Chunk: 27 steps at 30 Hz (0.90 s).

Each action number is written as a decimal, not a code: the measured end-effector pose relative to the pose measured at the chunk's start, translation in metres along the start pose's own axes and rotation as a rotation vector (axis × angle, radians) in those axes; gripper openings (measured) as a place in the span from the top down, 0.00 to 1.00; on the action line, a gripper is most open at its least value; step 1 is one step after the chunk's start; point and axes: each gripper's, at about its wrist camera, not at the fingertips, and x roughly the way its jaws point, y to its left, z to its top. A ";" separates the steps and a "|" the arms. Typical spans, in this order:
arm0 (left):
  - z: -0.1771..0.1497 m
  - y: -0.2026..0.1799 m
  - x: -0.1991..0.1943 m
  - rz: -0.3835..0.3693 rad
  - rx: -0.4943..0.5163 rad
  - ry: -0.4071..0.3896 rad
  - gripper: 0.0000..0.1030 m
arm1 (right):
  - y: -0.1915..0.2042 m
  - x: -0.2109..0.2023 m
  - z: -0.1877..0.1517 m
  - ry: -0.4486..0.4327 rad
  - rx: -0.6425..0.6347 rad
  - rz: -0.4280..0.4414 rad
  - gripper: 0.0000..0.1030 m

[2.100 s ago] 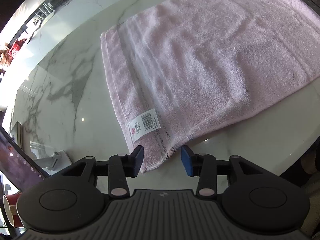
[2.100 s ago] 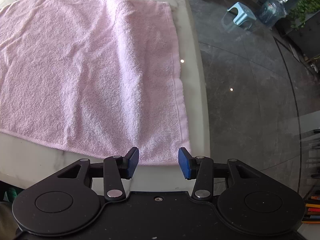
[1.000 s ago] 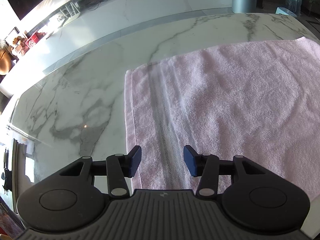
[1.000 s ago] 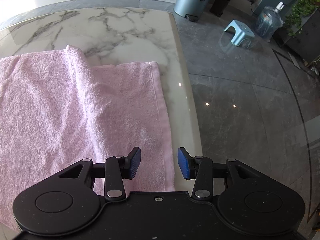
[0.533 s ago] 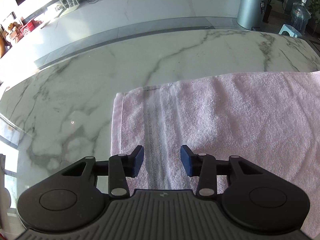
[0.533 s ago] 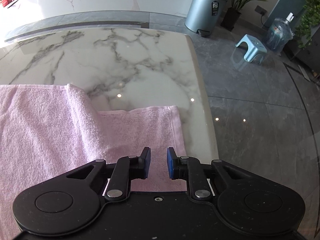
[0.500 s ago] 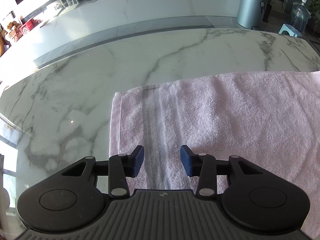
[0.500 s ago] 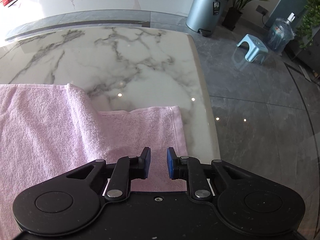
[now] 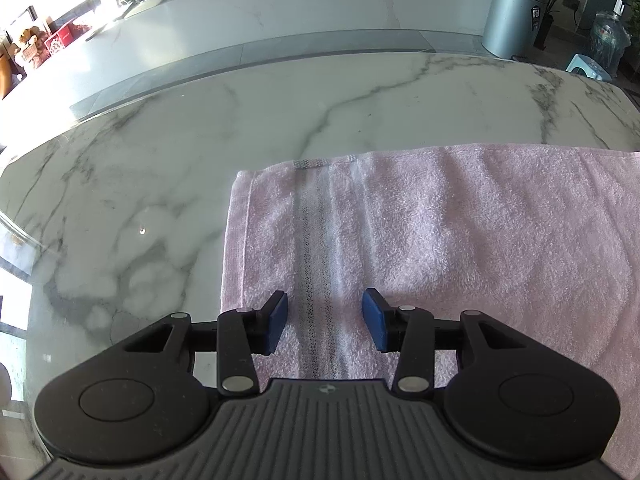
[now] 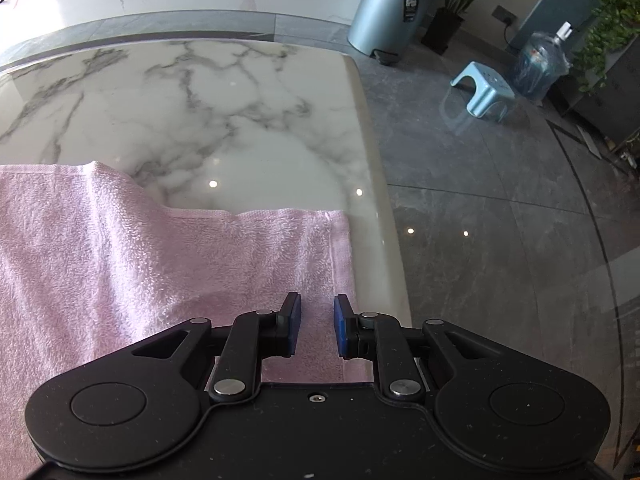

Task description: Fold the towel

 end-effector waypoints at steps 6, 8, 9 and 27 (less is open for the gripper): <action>-0.003 -0.004 -0.003 0.036 0.017 0.009 0.60 | -0.006 0.002 0.000 0.000 -0.002 -0.025 0.85; -0.004 -0.003 -0.004 0.047 0.017 0.015 0.60 | -0.008 0.004 0.001 -0.002 0.009 -0.036 0.85; -0.005 -0.002 -0.004 0.049 0.012 0.016 0.58 | -0.008 0.004 0.001 -0.004 0.012 -0.038 0.85; -0.019 0.007 -0.038 0.058 -0.014 -0.012 0.60 | -0.033 -0.015 -0.017 0.006 0.126 0.012 0.76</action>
